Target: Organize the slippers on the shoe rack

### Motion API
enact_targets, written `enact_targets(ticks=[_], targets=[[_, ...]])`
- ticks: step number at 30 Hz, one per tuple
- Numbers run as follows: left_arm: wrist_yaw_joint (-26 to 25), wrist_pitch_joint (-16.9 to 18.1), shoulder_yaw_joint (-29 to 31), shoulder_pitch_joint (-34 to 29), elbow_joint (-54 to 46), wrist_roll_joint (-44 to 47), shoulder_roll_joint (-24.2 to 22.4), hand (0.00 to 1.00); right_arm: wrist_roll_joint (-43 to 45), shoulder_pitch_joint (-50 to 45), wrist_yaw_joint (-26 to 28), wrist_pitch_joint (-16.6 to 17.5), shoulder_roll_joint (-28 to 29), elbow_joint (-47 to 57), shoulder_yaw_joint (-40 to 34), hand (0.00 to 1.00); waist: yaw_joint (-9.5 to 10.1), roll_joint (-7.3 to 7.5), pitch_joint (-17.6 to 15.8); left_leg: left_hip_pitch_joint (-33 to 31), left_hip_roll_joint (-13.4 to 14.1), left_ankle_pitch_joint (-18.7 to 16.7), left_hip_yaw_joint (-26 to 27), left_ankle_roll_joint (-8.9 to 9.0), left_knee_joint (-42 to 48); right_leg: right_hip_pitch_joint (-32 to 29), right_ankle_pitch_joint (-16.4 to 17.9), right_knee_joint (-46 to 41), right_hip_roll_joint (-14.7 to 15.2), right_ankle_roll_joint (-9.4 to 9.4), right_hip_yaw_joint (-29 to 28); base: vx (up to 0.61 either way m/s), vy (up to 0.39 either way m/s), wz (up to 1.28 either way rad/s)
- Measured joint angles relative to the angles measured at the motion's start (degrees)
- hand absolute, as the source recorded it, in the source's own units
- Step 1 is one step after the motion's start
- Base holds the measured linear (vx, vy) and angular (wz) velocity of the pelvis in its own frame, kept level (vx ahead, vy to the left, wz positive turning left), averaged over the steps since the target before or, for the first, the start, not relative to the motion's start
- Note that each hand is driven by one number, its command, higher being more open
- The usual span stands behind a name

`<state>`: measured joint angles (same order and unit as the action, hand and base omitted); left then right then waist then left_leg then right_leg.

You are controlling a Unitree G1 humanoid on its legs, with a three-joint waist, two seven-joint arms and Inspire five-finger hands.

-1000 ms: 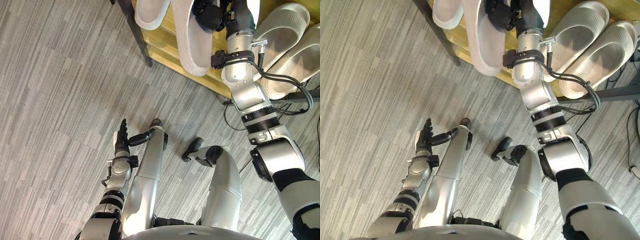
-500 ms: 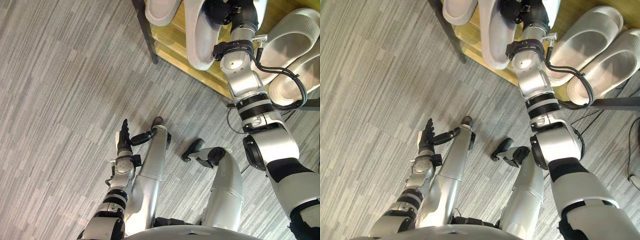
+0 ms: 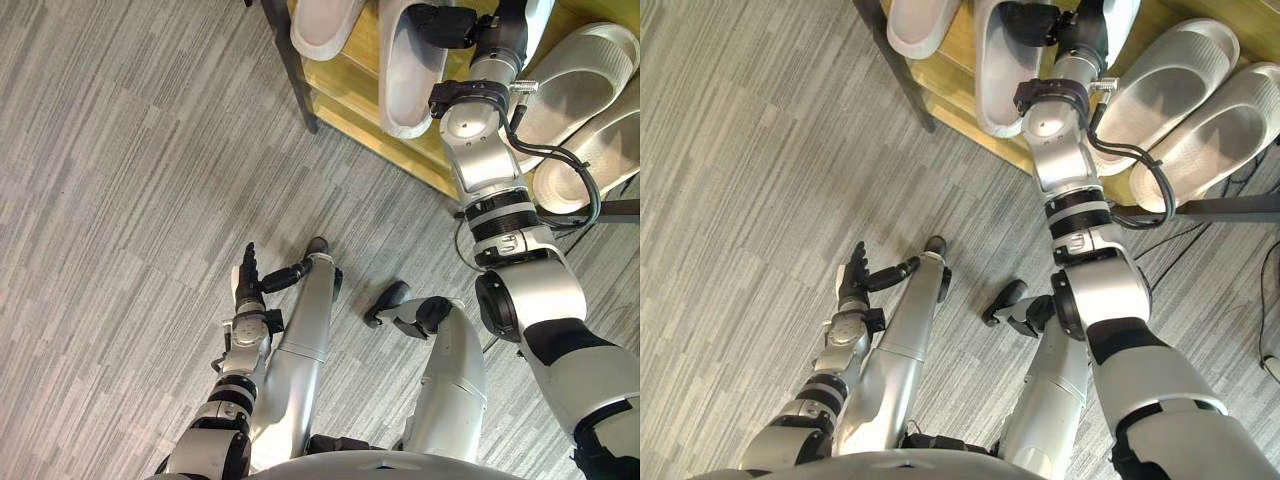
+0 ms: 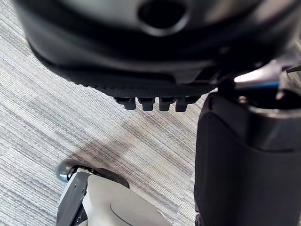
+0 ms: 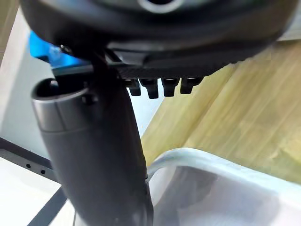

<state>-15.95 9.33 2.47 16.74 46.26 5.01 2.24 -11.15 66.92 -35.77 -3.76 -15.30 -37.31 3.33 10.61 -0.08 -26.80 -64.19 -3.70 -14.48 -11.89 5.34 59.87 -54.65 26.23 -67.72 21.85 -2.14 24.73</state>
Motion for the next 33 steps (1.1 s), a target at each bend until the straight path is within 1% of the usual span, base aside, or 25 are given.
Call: enact_targets(ticks=[3, 5, 10, 16, 19, 22, 23, 24, 26, 27, 29, 31, 33], targets=[[-0.1, -0.2, 0.0, 0.0, 0.2, 0.0, 0.2, 1.0, 0.0, -1.6, 0.1, 0.0, 0.2, 1.4, 0.0, 1.0, -0.14, 0.04, 0.0, 0.5, 0.3, 0.0, 0.2, -0.01, -0.5, 0.3, -0.1, 0.5, -0.3, 0.0, -0.1, 0.05, 0.027, -0.04], [-0.1, -1.2, 0.1, 0.0, 0.3, 0.0, 0.5, 1.0, -0.1, -3.1, 0.1, -0.1, 1.1, 1.9, 0.0, 1.0, -0.37, 0.05, 0.0, 1.5, 0.6, 0.0, 0.2, 0.0, -1.0, 1.2, -0.2, 1.3, -0.8, 0.05, -0.1, 0.06, 0.031, -0.06], [-0.3, -1.4, 0.8, 0.0, 0.9, 0.0, 0.9, 1.0, -1.1, -5.4, 0.3, -0.3, 3.2, 4.6, 0.1, 1.0, -0.92, 0.13, 0.2, 2.4, 1.7, 0.0, 0.5, 0.04, -2.2, 1.7, -0.5, 2.6, -1.8, -0.01, -0.2, 0.03, 0.024, -0.09], [-0.3, -2.0, 1.2, 0.0, 1.4, 0.0, 1.2, 1.0, 0.2, -6.6, 3.6, -0.2, 3.7, 4.6, 0.3, 1.0, -1.46, 0.15, 0.3, 3.4, 2.0, 0.1, 0.6, 0.12, -2.8, 2.6, -0.5, 3.2, -2.2, -0.03, -0.1, 0.01, 0.033, -0.01], [-0.3, -2.0, 1.2, 0.0, 1.5, 0.0, 1.4, 1.0, 2.4, -7.4, 4.9, -0.1, 4.0, 4.6, 0.8, 1.0, -1.5, 0.36, 0.4, 3.4, 2.3, 0.1, 0.6, 0.13, -2.9, 2.6, -0.7, 3.4, -2.6, -0.07, -0.1, 0.0, 0.049, -0.04], [-0.3, -2.2, 1.4, 0.0, 1.9, 0.1, 1.8, 1.0, 7.7, -10.7, 5.6, 0.8, 6.5, 6.8, 1.2, 1.0, -1.79, 0.87, 0.8, 3.7, 2.4, 0.1, 0.6, 0.17, -3.3, 2.8, -0.8, 3.8, -2.7, -0.02, -0.1, 0.0, 0.051, -0.01], [-0.2, -2.3, 1.6, 0.0, 2.2, 0.1, 1.9, 1.0, 9.9, -12.6, 5.6, 1.7, 7.9, 8.0, 1.3, 1.0, -1.79, 1.19, 1.0, 3.9, 2.5, 0.1, 0.7, 0.22, -3.6, 2.9, -0.9, 4.1, -2.9, -0.04, -0.1, 0.01, 0.058, -0.04], [0.0, -2.6, 2.5, 0.0, 2.4, 0.1, 1.8, 1.0, 13.6, -15.0, 6.0, 3.4, 9.8, 9.2, 1.4, 1.0, -1.88, 1.37, 1.1, 4.2, 2.7, 0.1, 0.7, 0.22, -3.8, 3.3, -1.0, 4.6, -3.1, -0.04, -0.1, 0.01, 0.058, -0.03], [0.1, -3.3, 3.1, 0.0, 2.4, 0.1, 1.8, 1.0, 15.8, -17.2, 6.4, 5.5, 11.2, 10.9, 2.3, 1.0, -2.11, 1.45, 1.1, 4.6, 2.7, 0.1, 0.6, 0.22, -4.0, 3.8, -1.0, 4.8, -3.2, -0.03, 0.0, 0.01, 0.05, -0.02], [0.2, -3.7, 3.5, -0.1, 2.4, 0.0, 1.8, 1.0, 19.6, -18.7, 7.9, 7.2, 12.0, 11.6, 2.6, 1.0, -2.34, 1.75, 1.3, 5.2, 2.8, 0.1, 0.9, 0.22, -4.2, 4.1, -1.0, 4.9, -3.1, -0.03, -0.2, 0.0, 0.047, -0.03], [0.3, -3.8, 3.6, -0.1, 2.4, 0.0, 1.9, 1.0, 22.0, -19.8, 9.3, 8.4, 12.9, 11.7, 2.9, 1.0, -2.44, 1.83, 1.3, 5.7, 2.9, 0.1, 1.0, 0.22, -4.4, 4.6, -1.0, 5.0, -3.2, -0.03, -0.3, -0.01, 0.043, -0.03], [0.4, -3.8, 3.7, -0.2, 2.4, -0.1, 2.0, 1.0, 26.4, -21.6, 11.6, 10.5, 13.5, 11.9, 3.0, 1.0, -2.44, 2.01, 1.4, 6.3, 3.1, 0.1, 1.0, 0.3, -4.6, 5.2, -1.0, 5.2, -3.4, -0.03, -0.3, -0.02, 0.043, -0.03], [0.5, -3.9, 3.7, -0.2, 2.5, -0.3, 2.1, 1.0, 29.8, -22.1, 12.8, 11.6, 13.5, 11.9, 3.1, 1.0, -2.45, 2.01, 1.4, 6.5, 3.2, 0.0, 1.0, 0.34, -4.6, 5.3, -1.0, 5.2, -3.5, -0.03, -0.3, -0.02, 0.043, -0.02]])
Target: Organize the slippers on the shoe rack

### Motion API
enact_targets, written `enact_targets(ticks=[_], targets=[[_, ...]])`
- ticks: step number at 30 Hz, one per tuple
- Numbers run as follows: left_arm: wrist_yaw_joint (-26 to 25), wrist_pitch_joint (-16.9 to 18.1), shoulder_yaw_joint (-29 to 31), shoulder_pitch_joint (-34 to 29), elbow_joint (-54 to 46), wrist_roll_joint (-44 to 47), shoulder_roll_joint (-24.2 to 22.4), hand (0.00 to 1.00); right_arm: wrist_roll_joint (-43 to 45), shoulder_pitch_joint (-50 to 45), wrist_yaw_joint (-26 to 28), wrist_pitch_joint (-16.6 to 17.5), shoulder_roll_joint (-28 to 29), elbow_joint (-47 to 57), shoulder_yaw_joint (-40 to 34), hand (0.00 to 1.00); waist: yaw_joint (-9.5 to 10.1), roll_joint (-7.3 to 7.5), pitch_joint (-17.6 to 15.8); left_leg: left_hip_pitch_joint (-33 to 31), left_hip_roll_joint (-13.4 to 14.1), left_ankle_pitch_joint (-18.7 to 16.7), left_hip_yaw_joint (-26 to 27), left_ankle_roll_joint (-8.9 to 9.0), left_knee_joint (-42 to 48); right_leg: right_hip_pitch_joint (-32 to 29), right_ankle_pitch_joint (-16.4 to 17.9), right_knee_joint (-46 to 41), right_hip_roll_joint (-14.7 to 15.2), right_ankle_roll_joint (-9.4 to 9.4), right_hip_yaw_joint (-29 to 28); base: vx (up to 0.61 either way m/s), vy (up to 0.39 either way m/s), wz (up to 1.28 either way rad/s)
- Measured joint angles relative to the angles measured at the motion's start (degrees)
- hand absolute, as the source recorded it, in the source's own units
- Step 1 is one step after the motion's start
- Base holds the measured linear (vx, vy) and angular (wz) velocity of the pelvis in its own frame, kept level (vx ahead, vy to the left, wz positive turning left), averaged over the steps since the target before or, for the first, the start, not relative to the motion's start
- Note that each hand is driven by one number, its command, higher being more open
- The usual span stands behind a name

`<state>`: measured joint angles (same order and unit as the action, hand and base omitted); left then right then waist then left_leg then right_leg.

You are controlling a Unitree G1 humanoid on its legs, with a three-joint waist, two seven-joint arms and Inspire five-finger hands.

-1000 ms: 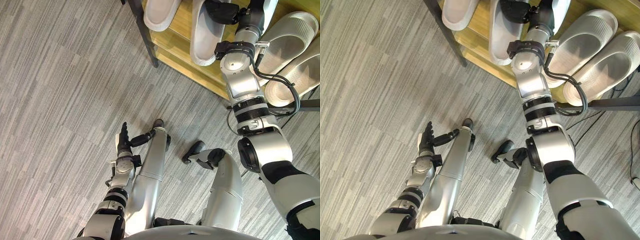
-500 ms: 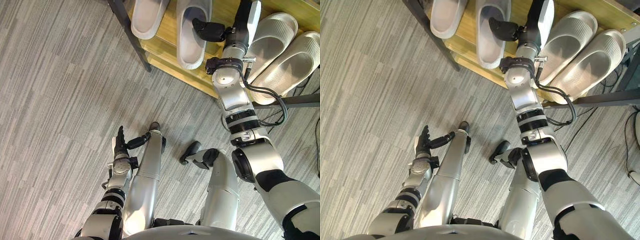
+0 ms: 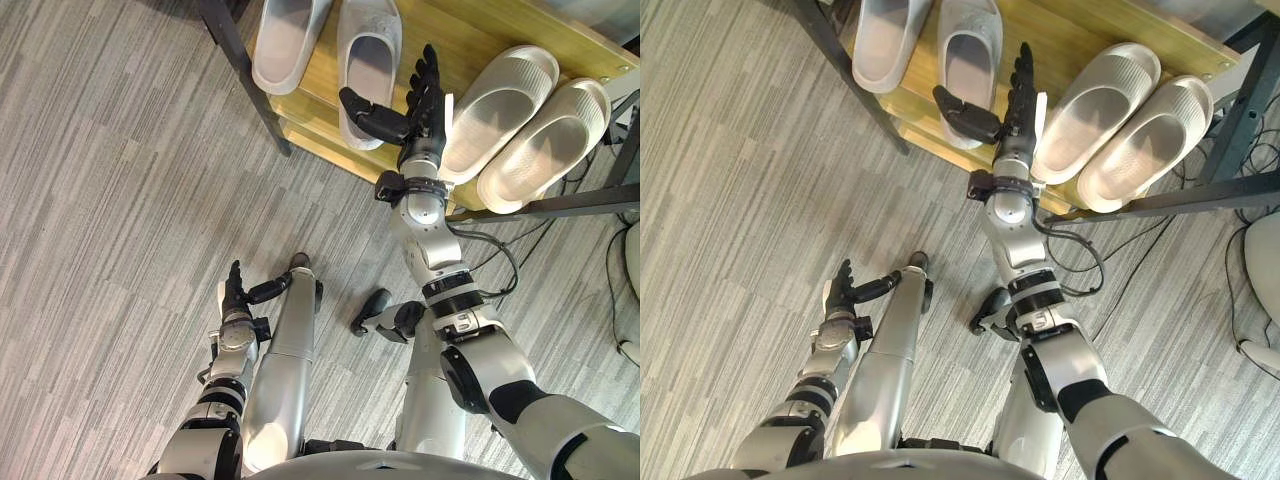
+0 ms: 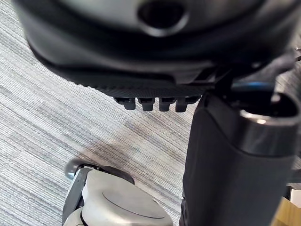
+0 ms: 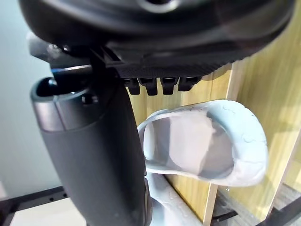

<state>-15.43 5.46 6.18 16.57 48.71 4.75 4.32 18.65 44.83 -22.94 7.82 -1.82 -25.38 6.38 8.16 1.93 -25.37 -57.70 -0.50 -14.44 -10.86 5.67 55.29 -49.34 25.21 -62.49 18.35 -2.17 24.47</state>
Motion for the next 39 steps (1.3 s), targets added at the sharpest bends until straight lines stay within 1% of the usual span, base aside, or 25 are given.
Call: enact_targets(ticks=[4, 7, 10, 12, 16, 20, 22, 26, 31, 37, 39], targets=[[0.2, -0.3, 0.0, 0.0, 0.0, -0.4, 0.1, 1.0, 6.4, -1.0, 1.3, 1.7, 0.0, 0.5, 1.6, 1.0, -0.04, 0.0, 0.0, 0.5, 0.0, 0.0, 0.0, 0.03, -0.3, 0.5, 0.0, 0.2, -0.1, 0.0, 0.1, -0.01, 0.042, 0.0], [0.2, -0.5, 0.0, 0.0, 0.0, -0.4, 0.1, 1.0, 10.7, -1.1, 2.4, 2.4, 0.5, 0.9, 3.1, 1.0, -0.08, 0.01, 0.0, 0.6, 0.0, 0.1, -0.2, 0.11, -0.6, 0.7, 0.0, 0.6, -0.2, 0.0, 0.4, 0.0, 0.049, 0.03], [0.2, -0.6, 0.0, 0.0, 0.0, -0.4, 0.1, 1.0, 13.7, -1.1, 3.0, 2.5, 0.7, 0.9, 4.4, 1.0, -0.05, 0.01, 0.0, 1.0, 0.0, 0.1, -0.7, 0.19, -0.9, 1.5, 0.0, 1.1, -0.3, 0.0, 1.0, 0.0, 0.052, 0.05], [0.2, -0.6, 0.0, 0.0, 0.1, -0.4, -0.1, 1.0, 17.4, -1.1, 3.9, 2.5, 1.7, 0.9, 5.1, 1.0, 0.22, 0.01, 0.0, 1.5, 0.0, 0.1, -0.8, 0.25, -1.4, 2.2, 0.0, 1.6, -0.3, 0.0, 1.3, 0.0, 0.049, 0.06], [0.4, -0.6, -0.1, 0.0, 0.0, -0.6, -0.3, 1.0, 20.5, -0.3, 4.4, 2.5, 2.0, 0.9, 7.2, 1.0, 0.58, 0.01, 0.0, 1.5, -0.5, 0.4, -1.2, 0.56, -2.0, 2.4, 0.0, 1.8, 0.0, 0.0, 1.8, 0.0, 0.044, 0.08], [0.5, -0.5, -0.1, -0.1, 0.1, -0.8, -0.4, 1.0, 24.5, 0.6, 4.2, 2.7, 1.3, 0.5, 6.5, 1.0, 0.57, 0.01, 0.0, 1.5, -1.0, 1.0, -1.7, 0.72, -2.5, 2.6, 0.0, 1.9, 0.4, -0.01, 2.4, -0.02, 0.048, 0.09], [0.5, -0.5, -0.2, -0.1, 0.1, -0.8, -0.5, 1.0, 26.4, 2.0, 4.2, 3.5, 1.2, -1.1, 6.1, 1.0, 0.59, 0.01, 0.0, 1.5, -1.3, 1.6, -2.1, 0.91, -3.2, 2.6, 0.0, 1.9, 0.8, -0.03, 2.8, -0.04, 0.03, 0.13], [0.6, -0.4, -0.2, -0.2, 0.1, -0.8, -0.6, 1.0, 26.6, 4.2, 4.2, 3.6, 0.1, -3.5, 6.1, 1.0, 0.84, 0.0, 0.0, 1.4, -1.4, 2.4, -2.7, 1.41, -3.9, 2.6, 0.0, 1.7, 0.9, -0.18, 3.6, -0.03, 0.017, 0.07], [0.8, -0.2, -0.1, -0.4, 0.1, -0.8, -0.8, 1.0, 26.5, 6.3, 4.2, 3.5, -2.1, -5.1, 6.0, 1.0, 1.29, -0.01, 0.0, 1.1, -1.3, 2.5, -3.0, 1.57, -3.7, 2.6, 0.1, 1.5, 0.9, -0.59, 4.0, -0.01, 0.032, 0.03], [0.8, 0.0, -0.1, -0.5, 0.1, -0.8, -0.7, 1.0, 25.8, 6.8, 4.5, 3.3, -3.1, -5.1, 6.1, 1.0, 1.34, -0.09, 0.0, 1.0, -0.9, 1.9, -2.4, 1.02, -2.0, 2.6, 0.1, 0.7, 0.8, -0.64, 3.3, -0.01, 0.072, -0.07], [0.9, 0.0, 0.0, -0.6, 0.1, -0.8, -0.6, 1.0, 23.0, 6.7, 5.0, 2.4, -3.3, -4.8, 6.2, 1.0, 1.16, -0.1, 0.0, 1.2, -0.8, 1.6, -1.8, 0.64, -1.3, 2.5, 0.1, 0.4, 0.8, -0.68, 2.7, -0.04, 0.084, -0.12]])
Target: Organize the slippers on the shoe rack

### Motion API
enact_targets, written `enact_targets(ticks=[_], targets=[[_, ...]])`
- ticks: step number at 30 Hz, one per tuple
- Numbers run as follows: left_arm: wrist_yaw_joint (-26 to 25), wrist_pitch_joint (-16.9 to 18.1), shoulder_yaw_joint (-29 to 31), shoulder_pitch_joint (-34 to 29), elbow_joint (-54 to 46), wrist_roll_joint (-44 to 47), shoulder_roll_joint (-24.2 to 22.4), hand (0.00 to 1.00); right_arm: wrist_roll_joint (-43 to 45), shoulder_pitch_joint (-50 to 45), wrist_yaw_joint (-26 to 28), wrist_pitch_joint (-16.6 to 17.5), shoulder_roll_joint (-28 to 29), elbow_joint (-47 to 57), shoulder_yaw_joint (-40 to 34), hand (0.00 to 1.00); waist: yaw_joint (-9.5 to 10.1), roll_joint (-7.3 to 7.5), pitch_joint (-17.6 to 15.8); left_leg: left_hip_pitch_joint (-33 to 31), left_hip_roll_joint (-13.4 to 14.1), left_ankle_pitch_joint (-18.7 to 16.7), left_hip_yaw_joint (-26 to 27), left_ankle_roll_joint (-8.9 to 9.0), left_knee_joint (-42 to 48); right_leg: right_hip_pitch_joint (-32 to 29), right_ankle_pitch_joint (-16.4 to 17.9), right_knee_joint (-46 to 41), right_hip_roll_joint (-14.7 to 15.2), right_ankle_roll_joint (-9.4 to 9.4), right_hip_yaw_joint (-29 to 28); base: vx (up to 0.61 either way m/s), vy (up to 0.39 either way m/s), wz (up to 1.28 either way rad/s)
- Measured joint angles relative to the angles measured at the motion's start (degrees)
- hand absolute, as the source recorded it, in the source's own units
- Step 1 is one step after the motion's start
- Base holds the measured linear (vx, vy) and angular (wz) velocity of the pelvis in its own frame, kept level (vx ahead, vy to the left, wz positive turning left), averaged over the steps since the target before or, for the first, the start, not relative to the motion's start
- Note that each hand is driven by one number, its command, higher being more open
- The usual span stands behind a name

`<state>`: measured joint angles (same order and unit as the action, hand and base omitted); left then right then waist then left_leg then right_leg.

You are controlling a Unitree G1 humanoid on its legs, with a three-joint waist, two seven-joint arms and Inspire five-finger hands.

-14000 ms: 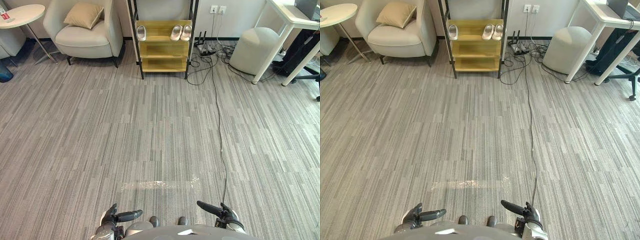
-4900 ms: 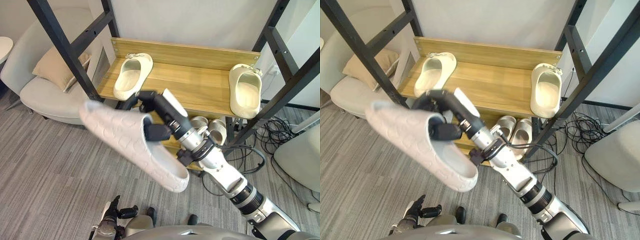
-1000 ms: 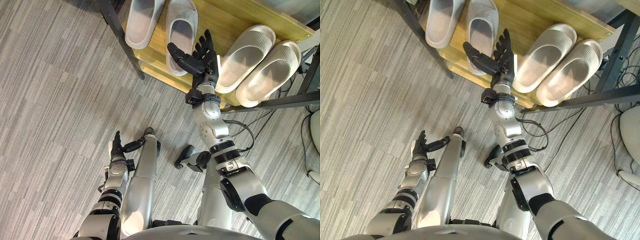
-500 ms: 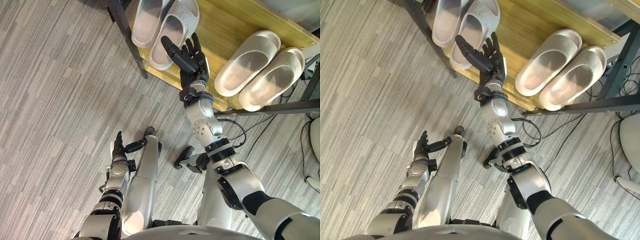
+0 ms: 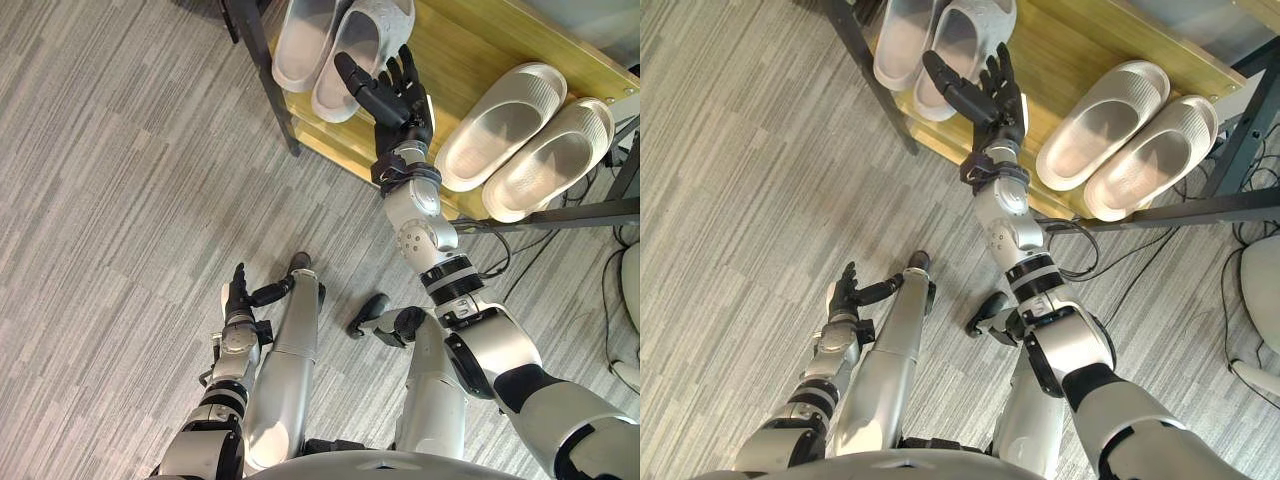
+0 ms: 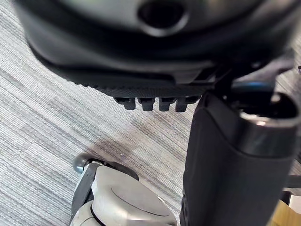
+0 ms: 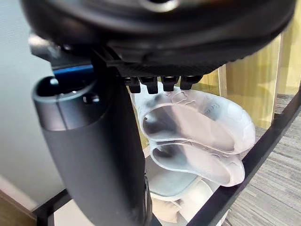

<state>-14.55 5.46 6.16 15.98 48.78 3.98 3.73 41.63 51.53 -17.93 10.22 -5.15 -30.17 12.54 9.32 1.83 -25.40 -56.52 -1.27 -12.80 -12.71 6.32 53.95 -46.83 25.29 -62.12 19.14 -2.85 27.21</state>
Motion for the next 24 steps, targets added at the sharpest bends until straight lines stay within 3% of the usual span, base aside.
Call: enact_targets(ticks=[7, 11, 15, 19, 24], targets=[[0.1, -0.7, 0.0, -1.7, 0.4, 0.0, 1.0, 1.0, -9.3, -7.6, 1.3, -1.6, -0.2, 8.4, 2.5, 1.0, -0.52, -0.02, 0.0, 4.1, 1.6, -0.7, 2.4, -0.72, -0.6, 2.9, -0.9, 1.5, -1.1, -0.14, -1.9, -0.02, 0.048, -0.17], [-0.2, -1.2, 1.0, -2.7, 1.2, -0.1, 1.7, 1.0, -20.4, -18.4, 1.5, -3.0, -0.3, 17.8, 5.0, 1.0, -2.15, -0.03, 0.1, 11.3, 3.9, 0.2, 5.5, -1.03, -6.1, 9.1, -2.6, 6.8, -2.3, 0.52, -2.3, 0.01, 0.028, -0.11], [1.1, -1.2, -0.6, -3.9, 1.4, -0.9, 1.2, 1.0, -26.9, -26.7, 2.4, -4.0, -0.5, 23.4, 7.4, 1.0, -3.65, 0.04, 0.3, 18.3, 4.1, 1.6, 7.4, -1.43, -12.2, 14.6, -4.3, 12.1, -3.0, 1.54, -3.1, 0.06, 0.018, -0.09], [2.4, -1.6, -5.3, -6.1, 3.4, -3.7, 0.8, 1.0, -33.6, -37.6, 5.0, -4.1, -2.1, 28.4, 10.0, 1.0, -4.94, 0.17, 2.8, 26.1, 4.3, 3.6, 8.3, -1.73, -20.6, 21.4, -6.7, 20.1, -4.7, 2.74, -2.8, 0.11, 0.022, -0.08], [3.2, -2.0, -10.0, -8.2, 6.7, -6.0, 1.6, 1.0, -35.4, -48.0, 9.1, -4.1, -4.5, 27.8, 10.3, 1.0, -6.22, 0.37, 6.1, 35.3, 4.6, 7.0, 9.5, -1.95, -31.5, 28.8, -10.2, 29.9, -6.8, 3.82, -2.8, 0.14, 0.03, -0.11]])
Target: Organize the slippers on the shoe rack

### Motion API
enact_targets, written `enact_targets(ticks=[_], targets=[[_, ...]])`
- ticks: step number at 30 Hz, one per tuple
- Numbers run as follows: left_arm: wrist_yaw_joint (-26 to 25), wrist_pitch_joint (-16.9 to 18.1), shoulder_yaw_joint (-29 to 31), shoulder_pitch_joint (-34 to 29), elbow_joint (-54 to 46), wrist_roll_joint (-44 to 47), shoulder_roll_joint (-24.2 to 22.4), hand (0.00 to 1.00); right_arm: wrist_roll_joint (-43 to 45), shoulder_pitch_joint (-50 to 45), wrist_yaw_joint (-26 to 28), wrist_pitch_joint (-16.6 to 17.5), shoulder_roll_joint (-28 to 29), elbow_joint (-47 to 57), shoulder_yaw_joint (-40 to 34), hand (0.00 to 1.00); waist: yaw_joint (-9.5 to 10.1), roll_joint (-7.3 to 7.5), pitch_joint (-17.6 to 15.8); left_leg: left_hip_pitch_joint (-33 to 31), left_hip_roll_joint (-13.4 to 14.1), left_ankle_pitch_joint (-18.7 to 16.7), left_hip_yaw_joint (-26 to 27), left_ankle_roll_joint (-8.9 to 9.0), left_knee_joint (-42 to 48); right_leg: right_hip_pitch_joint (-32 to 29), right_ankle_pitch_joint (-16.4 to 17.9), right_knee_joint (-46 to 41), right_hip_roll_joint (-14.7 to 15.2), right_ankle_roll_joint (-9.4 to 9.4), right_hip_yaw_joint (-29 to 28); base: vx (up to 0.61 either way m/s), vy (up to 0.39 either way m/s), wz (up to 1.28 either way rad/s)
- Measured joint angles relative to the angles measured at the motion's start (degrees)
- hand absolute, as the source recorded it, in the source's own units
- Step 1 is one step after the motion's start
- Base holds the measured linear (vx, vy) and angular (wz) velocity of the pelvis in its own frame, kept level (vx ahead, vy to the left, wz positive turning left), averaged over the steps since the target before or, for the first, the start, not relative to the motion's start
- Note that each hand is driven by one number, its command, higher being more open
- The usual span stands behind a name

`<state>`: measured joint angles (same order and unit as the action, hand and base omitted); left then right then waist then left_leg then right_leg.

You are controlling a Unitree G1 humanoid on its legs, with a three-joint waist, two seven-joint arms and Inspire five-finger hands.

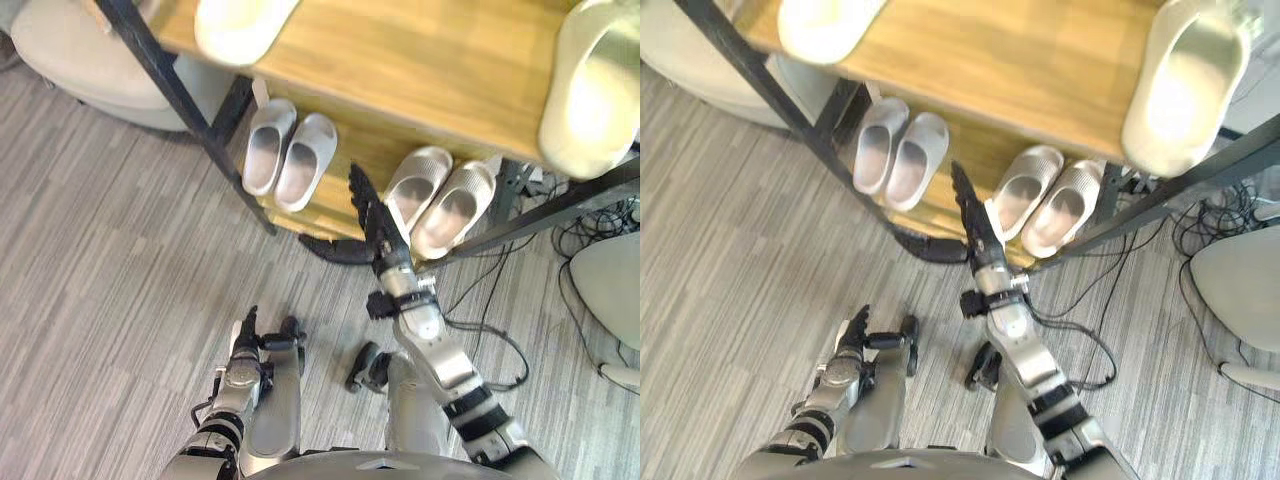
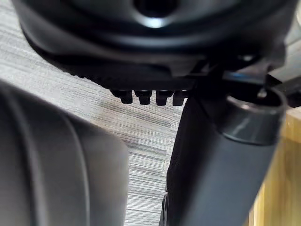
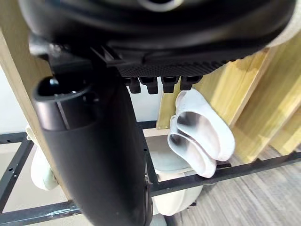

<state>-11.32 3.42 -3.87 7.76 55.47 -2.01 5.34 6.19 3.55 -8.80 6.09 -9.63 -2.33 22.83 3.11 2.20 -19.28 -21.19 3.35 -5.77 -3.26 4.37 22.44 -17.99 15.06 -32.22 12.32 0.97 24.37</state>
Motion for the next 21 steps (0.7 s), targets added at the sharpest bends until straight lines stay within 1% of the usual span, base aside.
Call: enact_targets(ticks=[2, 3, 5, 6, 8, 9, 10, 13, 15, 18, 21], targets=[[0.7, -0.3, -1.0, -1.4, 1.3, -1.0, 0.5, 1.0, 0.0, -4.6, 2.3, 0.1, 0.2, -3.2, -1.8, 1.0, -0.66, -0.11, 1.6, 4.7, 0.4, 1.3, 1.2, -0.04, -4.7, 3.7, -1.8, 4.7, -1.2, 0.47, -0.5, 0.12, 0.036, -0.23], [0.8, -0.3, -1.6, -1.8, 1.7, -1.1, 0.6, 1.0, 0.0, -5.5, 2.6, 0.0, 0.4, -4.5, -2.2, 1.0, -0.94, -0.28, 2.1, 5.9, 0.5, 1.5, 1.5, -0.1, -5.7, 4.8, -2.2, 5.8, -1.5, 0.66, -0.7, 0.09, 0.033, -0.23], [1.7, -0.4, -2.7, -3.8, 2.4, -1.9, 0.3, 1.0, -1.1, -9.3, 3.5, -0.3, 0.7, -10.4, -4.6, 1.0, -1.61, -1.21, 4.7, 9.9, 0.8, 2.9, 2.8, -0.11, -10.4, 8.2, -4.4, 11.0, -2.8, 1.13, -1.3, 0.08, 0.039, -0.24], [1.8, -0.4, -2.7, -4.0, 2.4, -2.1, 0.3, 1.0, -1.5, -9.6, 3.5, -0.3, 0.7, -10.9, -4.8, 1.0, -1.69, -1.29, 4.8, 10.3, 0.8, 3.1, 2.8, -0.11, -10.8, 8.5, -4.7, 11.5, -3.0, 1.15, -1.4, 0.09, 0.046, -0.21], [2.0, -0.6, -3.9, -5.2, 3.4, -3.0, -0.1, 1.0, -5.7, -11.4, 3.7, -1.0, 0.7, -17.3, -6.6, 1.0, -2.11, -2.57, 6.6, 13.9, 1.2, 4.9, 4.1, -0.1, -15.7, 11.6, -7.5, 17.0, -4.5, 1.47, -2.1, 0.05, 0.028, -0.21], [2.0, -0.6, -3.9, -5.2, 3.4, -3.0, -0.1, 1.0, -5.8, -11.4, 3.7, -1.0, 0.7, -17.4, -6.6, 1.0, -2.11, -2.58, 6.7, 14.0, 1.2, 4.9, 4.1, -0.11, -15.7, 11.6, -7.5, 17.1, -4.5, 1.46, -2.2, 0.01, 0.019, -0.22], [2.3, -1.1, -4.7, -5.5, 3.4, -3.2, -0.2, 1.0, -7.9, -11.4, 3.5, -1.3, 0.8, -21.0, -7.3, 1.0, -2.33, -3.17, 7.0, 15.4, 1.2, 5.5, 4.4, 0.11, -17.2, 13.1, -8.6, 19.1, -4.9, 1.62, -2.4, 0.01, 0.015, -0.09], [3.0, -1.1, -6.5, -6.3, 3.2, -4.1, -0.3, 1.0, -11.4, -11.6, 3.2, -2.4, 0.8, -25.9, -8.4, 1.0, -2.78, -3.91, 8.1, 17.1, 1.3, 5.9, 4.7, 0.57, -18.4, 15.3, -10.3, 22.1, -5.6, 1.75, -2.8, -0.01, 0.018, -0.09], [3.2, -1.1, -8.3, -6.4, 3.1, -4.6, -0.2, 1.0, -13.3, -11.4, 3.0, -2.8, 1.5, -30.8, -9.5, 1.0, -2.95, -4.38, 9.0, 18.6, 1.3, 6.4, 5.3, 0.47, -19.5, 16.8, -11.8, 24.6, -6.3, 1.72, -3.5, -0.04, 0.022, -0.15], [3.3, -1.0, -9.6, -6.8, 1.8, -4.9, -0.2, 1.0, -14.2, -11.2, 2.1, -3.2, 2.0, -34.1, -10.9, 1.0, -3.26, -4.63, 9.1, 19.9, 1.2, 7.0, 5.8, 0.73, -20.6, 18.1, -13.0, 26.4, -6.6, 1.71, -4.0, -0.05, 0.029, -0.13], [3.8, -1.0, -12.7, -7.3, -0.1, -4.9, 0.1, 1.0, -15.2, -11.2, 1.8, -3.4, 2.3, -37.9, -13.3, 1.0, -3.52, -4.71, 9.2, 21.1, 1.2, 7.2, 5.8, 0.72, -21.3, 19.5, -14.2, 28.4, -7.1, 1.64, -4.4, -0.05, 0.022, -0.06]])
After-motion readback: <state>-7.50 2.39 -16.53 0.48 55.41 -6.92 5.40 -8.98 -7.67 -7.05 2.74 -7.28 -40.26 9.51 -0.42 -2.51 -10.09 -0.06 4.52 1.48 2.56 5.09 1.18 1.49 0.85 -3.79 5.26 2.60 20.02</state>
